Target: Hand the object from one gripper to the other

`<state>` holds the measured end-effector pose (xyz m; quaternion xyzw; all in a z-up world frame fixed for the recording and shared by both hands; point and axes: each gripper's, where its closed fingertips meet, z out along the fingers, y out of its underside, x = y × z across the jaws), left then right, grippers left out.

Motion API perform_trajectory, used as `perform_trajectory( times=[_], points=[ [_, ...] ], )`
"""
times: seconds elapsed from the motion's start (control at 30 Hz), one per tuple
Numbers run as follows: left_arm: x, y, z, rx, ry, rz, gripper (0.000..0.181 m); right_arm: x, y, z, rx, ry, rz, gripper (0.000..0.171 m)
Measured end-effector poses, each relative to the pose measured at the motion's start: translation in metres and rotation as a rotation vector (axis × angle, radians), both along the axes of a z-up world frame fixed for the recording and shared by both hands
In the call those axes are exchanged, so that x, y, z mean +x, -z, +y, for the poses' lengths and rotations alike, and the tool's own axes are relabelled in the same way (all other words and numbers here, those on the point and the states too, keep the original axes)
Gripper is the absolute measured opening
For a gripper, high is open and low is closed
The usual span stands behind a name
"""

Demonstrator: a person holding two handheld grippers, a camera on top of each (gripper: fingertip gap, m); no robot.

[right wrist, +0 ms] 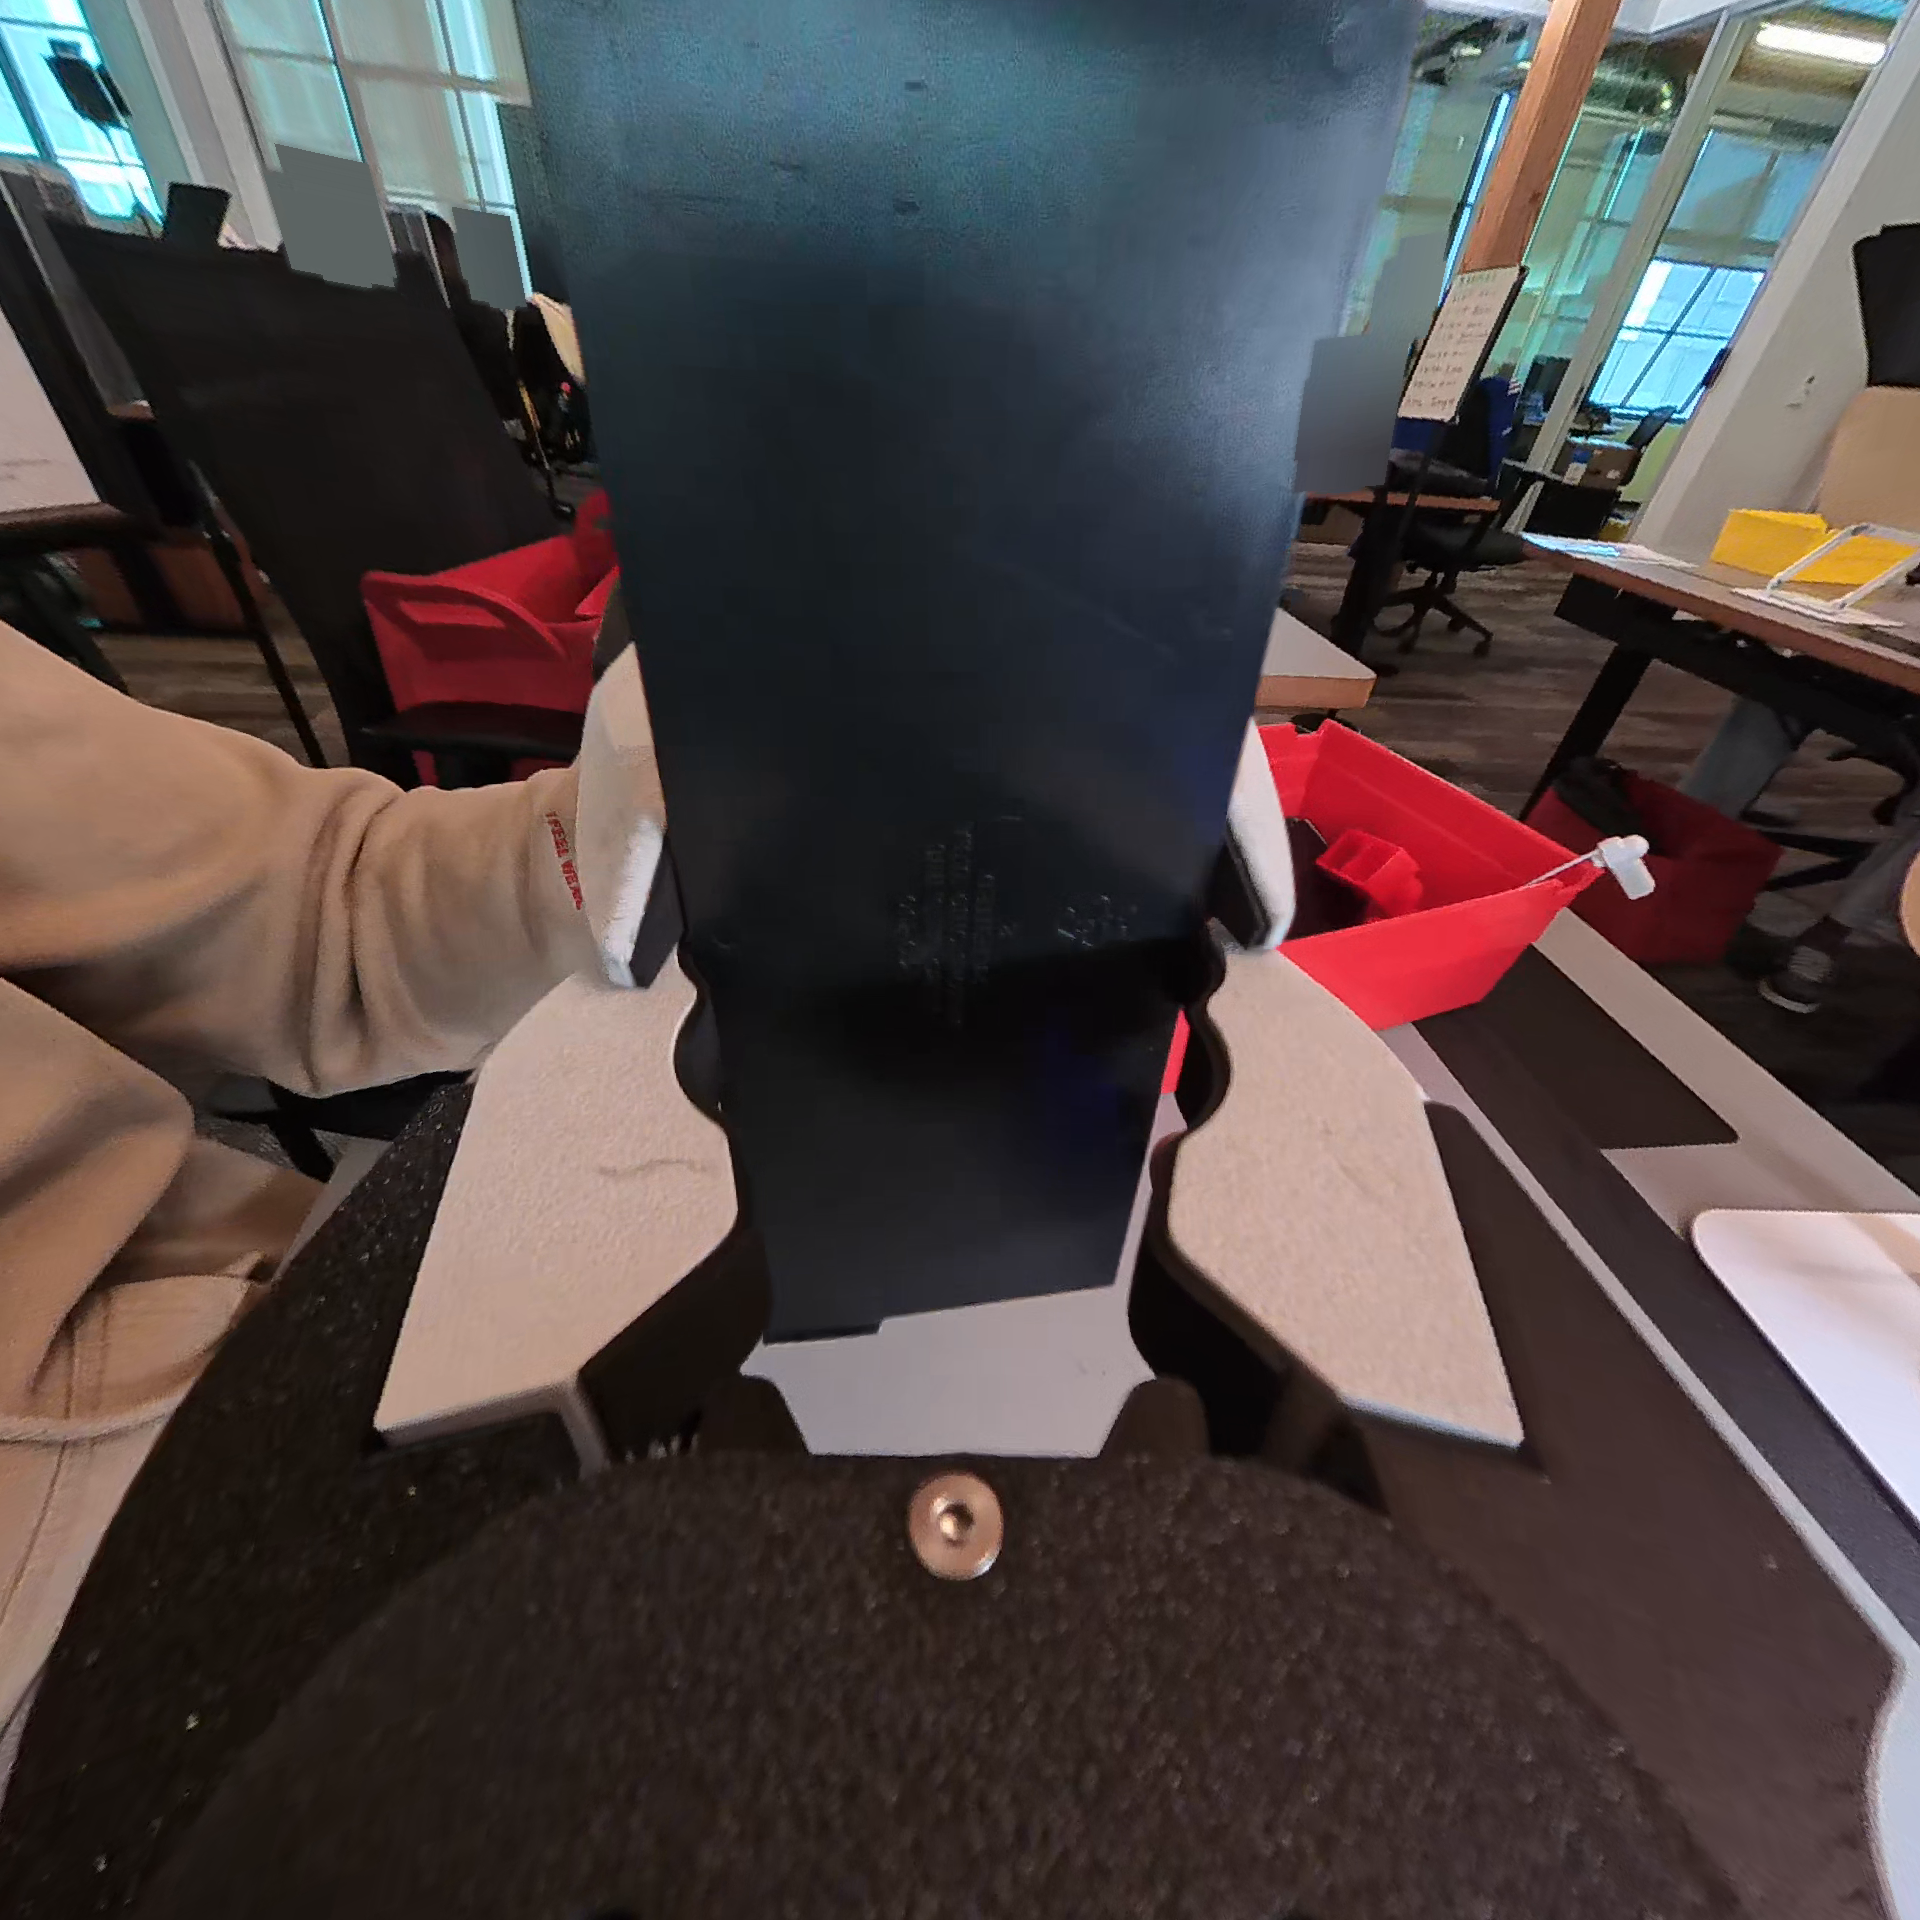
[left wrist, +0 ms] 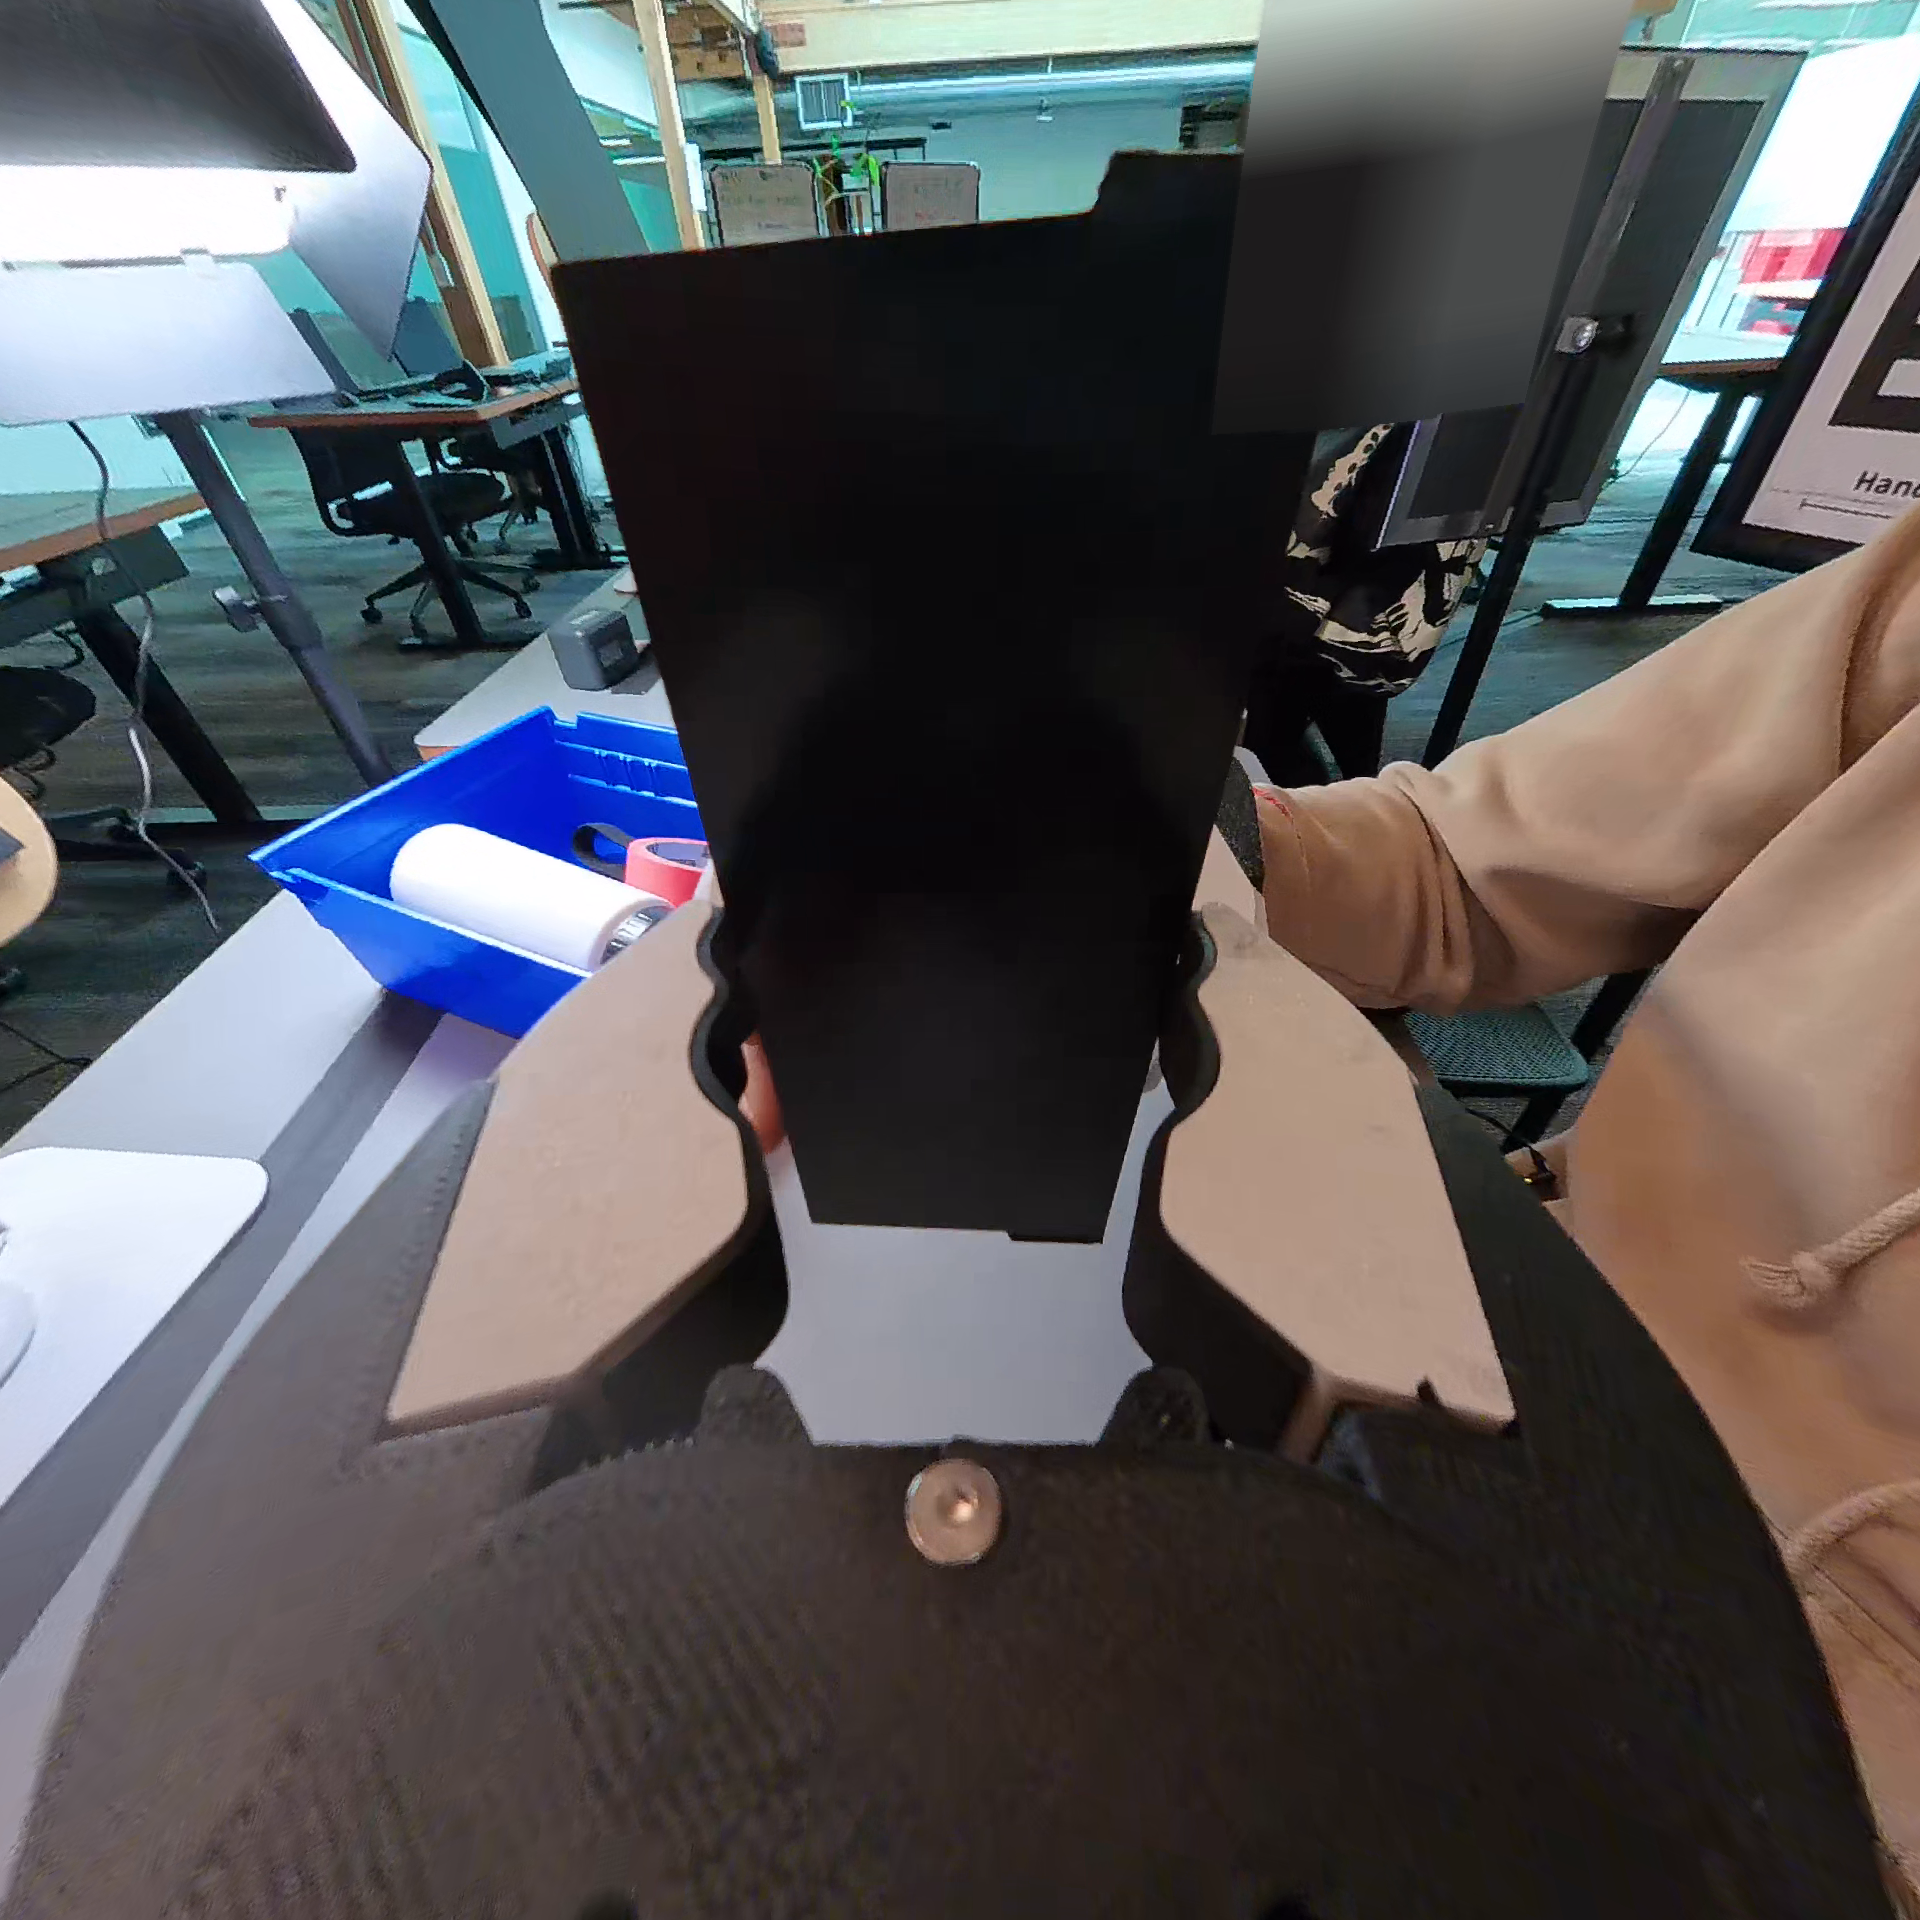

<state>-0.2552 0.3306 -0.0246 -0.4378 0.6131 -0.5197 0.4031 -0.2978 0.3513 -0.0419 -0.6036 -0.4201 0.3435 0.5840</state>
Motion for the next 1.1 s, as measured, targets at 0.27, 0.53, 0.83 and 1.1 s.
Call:
perform_trajectory(
  times=[0.27,0.53,0.83,1.1],
  points=[
    [-0.013,-0.024,0.002,0.014,-0.031,-0.086,0.081,-0.005,0.018,0.002,-0.013,-0.021,-0.051,0.087],
    [-0.001,-0.004,-0.004,0.02,0.008,-0.037,0.086,-0.003,-0.001,-0.003,0.033,-0.006,-0.006,0.085],
    [-0.009,-0.022,-0.001,0.003,-0.014,-0.1,0.084,-0.003,0.014,0.003,-0.015,-0.019,-0.03,0.091],
    [0.001,-0.004,-0.006,-0.019,0.024,-0.03,0.093,-0.003,-0.001,-0.002,-0.001,-0.018,0.023,0.085]
  ],
)
